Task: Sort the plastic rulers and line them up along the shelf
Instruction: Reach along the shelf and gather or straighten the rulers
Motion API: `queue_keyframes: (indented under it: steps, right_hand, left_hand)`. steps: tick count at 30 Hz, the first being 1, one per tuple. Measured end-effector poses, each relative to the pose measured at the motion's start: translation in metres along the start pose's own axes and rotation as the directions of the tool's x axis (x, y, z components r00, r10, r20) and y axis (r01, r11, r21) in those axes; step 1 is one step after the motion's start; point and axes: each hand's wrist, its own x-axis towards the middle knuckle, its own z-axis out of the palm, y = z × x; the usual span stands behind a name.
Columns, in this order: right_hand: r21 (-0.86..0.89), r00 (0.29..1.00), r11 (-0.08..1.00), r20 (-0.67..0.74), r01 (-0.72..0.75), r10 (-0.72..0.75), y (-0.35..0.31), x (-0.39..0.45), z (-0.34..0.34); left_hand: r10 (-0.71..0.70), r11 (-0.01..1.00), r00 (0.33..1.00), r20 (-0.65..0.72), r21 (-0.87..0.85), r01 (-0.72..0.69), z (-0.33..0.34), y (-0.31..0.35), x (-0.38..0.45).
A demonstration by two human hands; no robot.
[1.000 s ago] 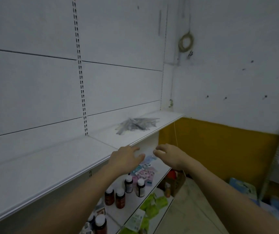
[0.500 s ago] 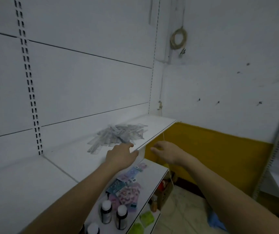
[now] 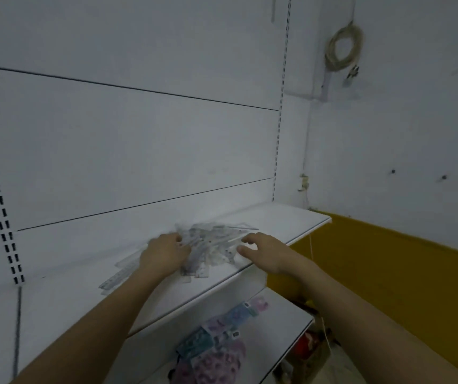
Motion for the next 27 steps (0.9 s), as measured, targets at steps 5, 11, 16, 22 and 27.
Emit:
queue_keyframes:
  steps: [5, 11, 16, 22, 27]
  right_hand:
    - [0.071, 0.992, 0.99, 0.038, 0.12, -0.123, 0.027, 0.042, -0.009]
    - [0.169, 0.952, 0.944, 0.069, 0.284, -0.298, 0.032, 0.087, 0.004]
    - [0.196, 0.922, 0.904, 0.009, 0.379, -0.388, 0.02, 0.14, 0.014]
    - [0.284, 0.891, 0.858, 0.023, 0.428, -0.452, -0.005, 0.195, 0.024]
    - [0.352, 0.866, 0.822, 0.06, 0.448, -0.497, -0.026, 0.236, 0.038]
  left_hand:
    - [-0.205, 0.979, 0.976, -0.073, -0.019, 0.204, 0.009, 0.005, 0.018]
    - [-0.33, 0.944, 0.938, -0.109, -0.054, 0.326, 0.019, 0.004, 0.04]
    - [-0.367, 0.92, 0.929, -0.044, -0.163, 0.356, 0.018, -0.002, 0.065]
    - [-0.361, 0.84, 0.931, 0.051, -0.415, 0.348, -0.001, -0.018, 0.079]
    - [-0.387, 0.798, 0.92, 0.067, -0.476, 0.37, -0.005, -0.032, 0.078]
